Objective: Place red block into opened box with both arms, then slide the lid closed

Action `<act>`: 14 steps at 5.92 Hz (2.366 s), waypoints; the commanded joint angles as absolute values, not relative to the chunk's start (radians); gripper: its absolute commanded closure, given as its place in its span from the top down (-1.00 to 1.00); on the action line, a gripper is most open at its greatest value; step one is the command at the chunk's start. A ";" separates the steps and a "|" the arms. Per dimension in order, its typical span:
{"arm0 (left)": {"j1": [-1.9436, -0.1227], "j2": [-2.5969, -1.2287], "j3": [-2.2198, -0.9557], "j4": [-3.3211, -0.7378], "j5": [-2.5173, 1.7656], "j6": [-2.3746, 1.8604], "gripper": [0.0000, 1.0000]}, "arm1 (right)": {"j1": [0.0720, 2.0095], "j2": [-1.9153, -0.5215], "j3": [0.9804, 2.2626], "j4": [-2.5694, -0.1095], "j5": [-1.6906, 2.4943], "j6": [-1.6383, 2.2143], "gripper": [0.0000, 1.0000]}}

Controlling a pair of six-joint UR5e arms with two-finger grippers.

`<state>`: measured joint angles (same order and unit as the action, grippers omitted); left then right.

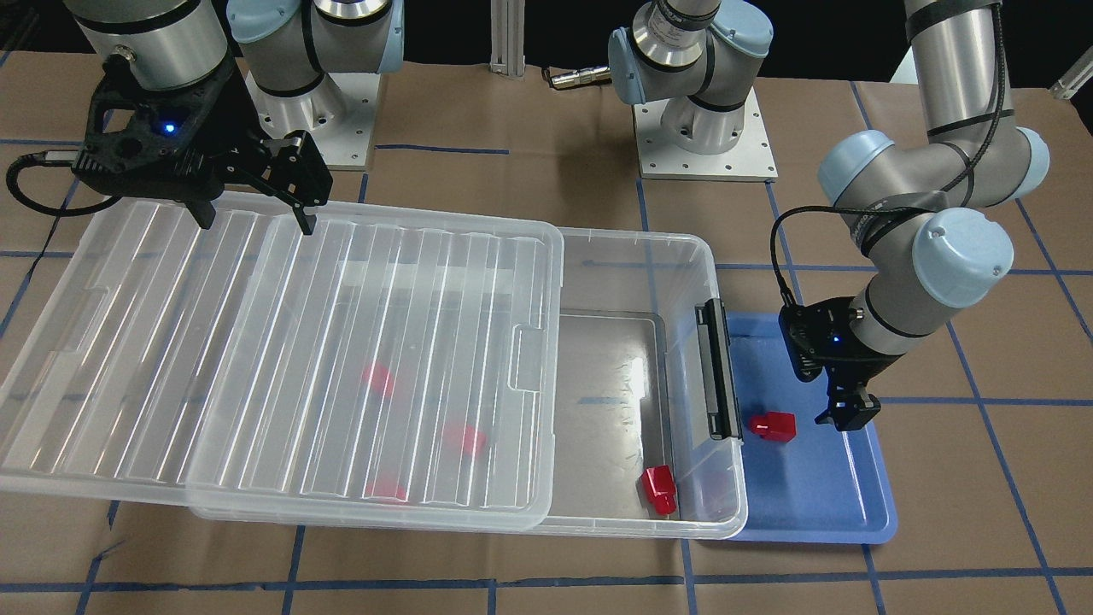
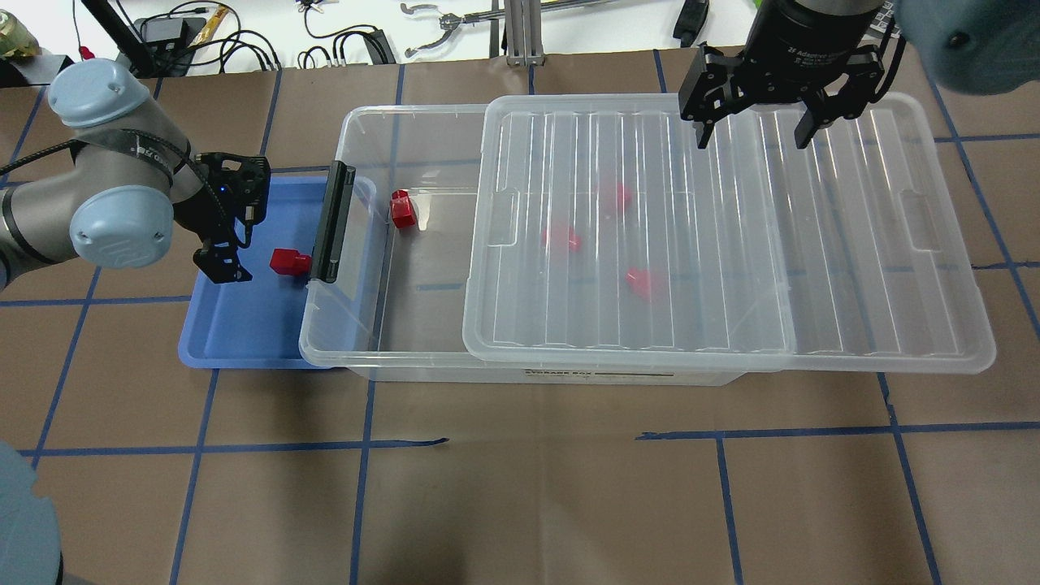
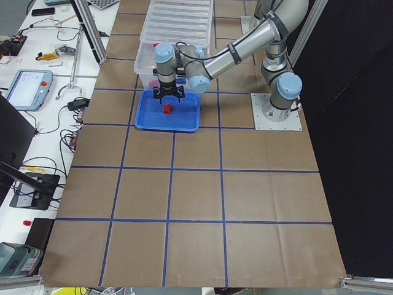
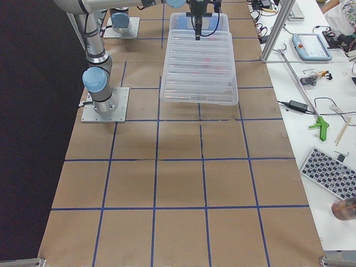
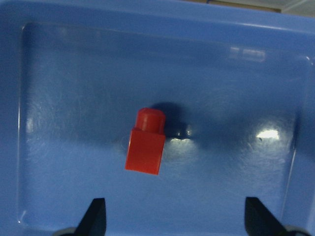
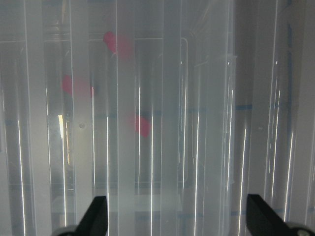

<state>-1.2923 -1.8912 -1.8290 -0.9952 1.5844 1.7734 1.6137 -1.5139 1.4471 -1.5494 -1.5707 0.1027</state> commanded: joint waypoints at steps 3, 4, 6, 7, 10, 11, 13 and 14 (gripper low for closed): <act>-1.304 -1.989 -1.828 -0.913 1.569 1.781 0.97 | 1.568 -1.517 1.448 -1.540 -1.565 0.098 1.00; -1.304 -2.014 -1.827 -0.911 1.569 1.787 0.96 | 1.571 -1.520 1.440 -1.545 -1.554 0.100 1.00; -1.310 -2.023 -1.828 -0.907 1.568 1.787 0.73 | 1.585 -1.523 1.436 -1.548 -1.549 0.103 1.00; -1.310 -2.022 -1.829 -0.907 1.569 1.789 0.10 | 1.594 -1.523 1.436 -1.548 -1.549 0.103 1.00; -1.313 -2.011 -1.821 -0.910 1.575 1.789 -0.95 | 1.603 -1.509 1.437 -1.549 -1.551 0.100 1.00; -1.322 -1.981 -1.810 -0.925 1.578 1.792 -0.96 | 1.603 -1.509 1.439 -1.551 -1.551 0.100 1.00; -1.324 -1.871 -1.774 -1.073 1.580 1.795 -0.96 | 1.601 -1.509 1.442 -1.551 -1.551 0.100 1.00; -1.324 -1.821 -1.711 -1.233 1.580 1.789 -0.96 | 1.601 -1.509 1.443 -1.551 -1.551 0.100 1.00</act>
<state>-1.3234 -1.8721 -1.7607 -1.0977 1.5798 1.7923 1.6016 -1.5094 1.4420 -1.5508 -1.5509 0.0994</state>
